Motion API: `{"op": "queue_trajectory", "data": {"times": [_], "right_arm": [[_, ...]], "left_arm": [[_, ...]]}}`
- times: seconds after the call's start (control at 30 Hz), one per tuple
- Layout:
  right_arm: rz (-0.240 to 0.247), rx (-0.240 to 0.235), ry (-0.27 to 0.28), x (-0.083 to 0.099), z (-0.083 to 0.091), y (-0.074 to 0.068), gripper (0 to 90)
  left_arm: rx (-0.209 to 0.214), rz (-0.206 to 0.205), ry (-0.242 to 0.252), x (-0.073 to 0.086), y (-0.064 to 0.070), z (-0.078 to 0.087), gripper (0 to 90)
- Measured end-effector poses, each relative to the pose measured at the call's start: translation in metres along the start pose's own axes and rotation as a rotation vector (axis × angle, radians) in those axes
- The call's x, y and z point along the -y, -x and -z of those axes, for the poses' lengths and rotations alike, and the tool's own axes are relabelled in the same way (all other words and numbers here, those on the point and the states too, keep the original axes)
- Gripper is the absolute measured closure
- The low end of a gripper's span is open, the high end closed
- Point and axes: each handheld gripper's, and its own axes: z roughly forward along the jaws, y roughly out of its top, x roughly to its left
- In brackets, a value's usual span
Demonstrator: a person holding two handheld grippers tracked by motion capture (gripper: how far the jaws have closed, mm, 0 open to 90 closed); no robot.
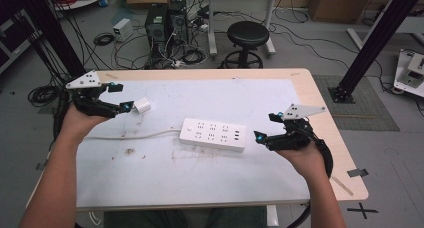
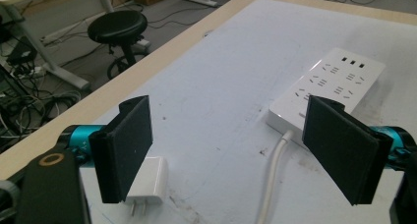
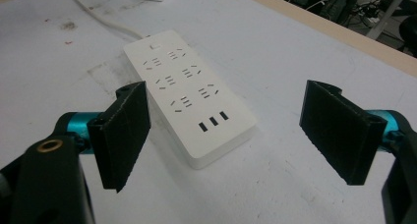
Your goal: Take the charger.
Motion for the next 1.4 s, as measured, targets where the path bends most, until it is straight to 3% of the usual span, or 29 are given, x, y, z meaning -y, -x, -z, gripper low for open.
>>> {"op": "queue_trajectory", "data": {"times": [0.03, 0.2, 0.37, 0.4, 0.6, 0.73, 0.93, 1.03, 1.07, 1.4], "right_arm": [[0.003, 0.003, -0.003, -0.001, 0.000, 0.000, 19.9], [0.008, 0.002, -0.008, -0.005, -0.001, -0.002, 19.9], [0.003, 0.004, -0.009, -0.005, -0.001, -0.003, 19.9], [0.003, 0.004, -0.009, -0.005, -0.001, -0.003, 19.9], [0.006, 0.009, -0.021, -0.004, -0.002, -0.004, 19.9], [-0.001, 0.010, -0.026, -0.004, -0.002, -0.005, 19.9], [0.008, 0.012, -0.029, -0.007, -0.002, -0.009, 19.9], [0.011, 0.012, -0.026, -0.007, -0.002, -0.010, 19.9], [0.014, 0.016, -0.030, -0.008, -0.001, -0.011, 19.9], [0.014, 0.023, -0.037, -0.008, 0.001, -0.016, 19.9]], "left_arm": [[0.001, 0.000, 0.006, 0.002, -0.009, -0.011, 19.2], [0.000, 0.031, -0.022, 0.015, -0.028, -0.032, 19.2], [-0.008, 0.046, -0.049, 0.023, -0.035, -0.040, 19.2], [-0.012, 0.079, -0.069, 0.033, -0.045, -0.047, 19.2], [-0.018, 0.106, -0.113, 0.050, -0.058, -0.060, 19.1], [-0.018, 0.113, -0.119, 0.053, -0.060, -0.063, 19.1], [-0.041, 0.144, -0.155, 0.073, -0.074, -0.083, 19.1], [-0.041, 0.144, -0.155, 0.073, -0.074, -0.083, 19.1], [-0.044, 0.153, -0.171, 0.080, -0.077, -0.091, 19.1], [-0.045, 0.158, -0.182, 0.088, -0.080, -0.098, 19.2]]}}
